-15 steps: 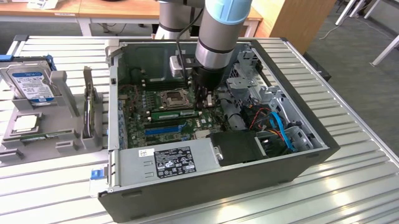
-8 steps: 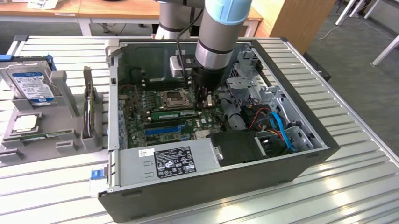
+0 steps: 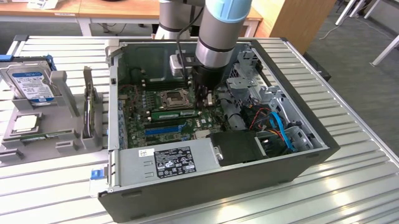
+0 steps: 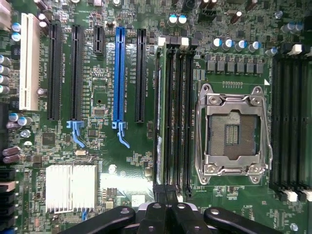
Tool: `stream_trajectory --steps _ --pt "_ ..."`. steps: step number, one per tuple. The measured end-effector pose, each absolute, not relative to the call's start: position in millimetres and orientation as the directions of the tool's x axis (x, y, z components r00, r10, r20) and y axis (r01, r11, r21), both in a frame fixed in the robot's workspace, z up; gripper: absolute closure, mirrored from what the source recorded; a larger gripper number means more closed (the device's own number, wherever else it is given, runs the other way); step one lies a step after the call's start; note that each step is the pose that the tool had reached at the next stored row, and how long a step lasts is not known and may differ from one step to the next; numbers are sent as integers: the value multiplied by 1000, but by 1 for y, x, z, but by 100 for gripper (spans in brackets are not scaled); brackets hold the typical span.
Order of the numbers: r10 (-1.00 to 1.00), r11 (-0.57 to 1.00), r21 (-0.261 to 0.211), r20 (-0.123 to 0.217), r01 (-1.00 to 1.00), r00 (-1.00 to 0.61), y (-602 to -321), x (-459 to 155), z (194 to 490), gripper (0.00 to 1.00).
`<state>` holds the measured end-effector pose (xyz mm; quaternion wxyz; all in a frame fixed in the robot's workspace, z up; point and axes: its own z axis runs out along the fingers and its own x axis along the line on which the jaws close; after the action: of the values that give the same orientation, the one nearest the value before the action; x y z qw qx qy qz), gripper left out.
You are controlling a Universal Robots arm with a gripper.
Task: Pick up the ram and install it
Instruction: 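Press down the ram until it locks into place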
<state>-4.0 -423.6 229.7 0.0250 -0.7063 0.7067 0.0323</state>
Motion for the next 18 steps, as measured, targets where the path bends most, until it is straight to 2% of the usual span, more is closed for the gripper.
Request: stream_trajectory --steps 9,18 --pt "-997 0 11 -81 -1000 -1 -424 -4 247 90" --pt "-997 0 11 -81 -1000 -1 -424 -4 248 90"
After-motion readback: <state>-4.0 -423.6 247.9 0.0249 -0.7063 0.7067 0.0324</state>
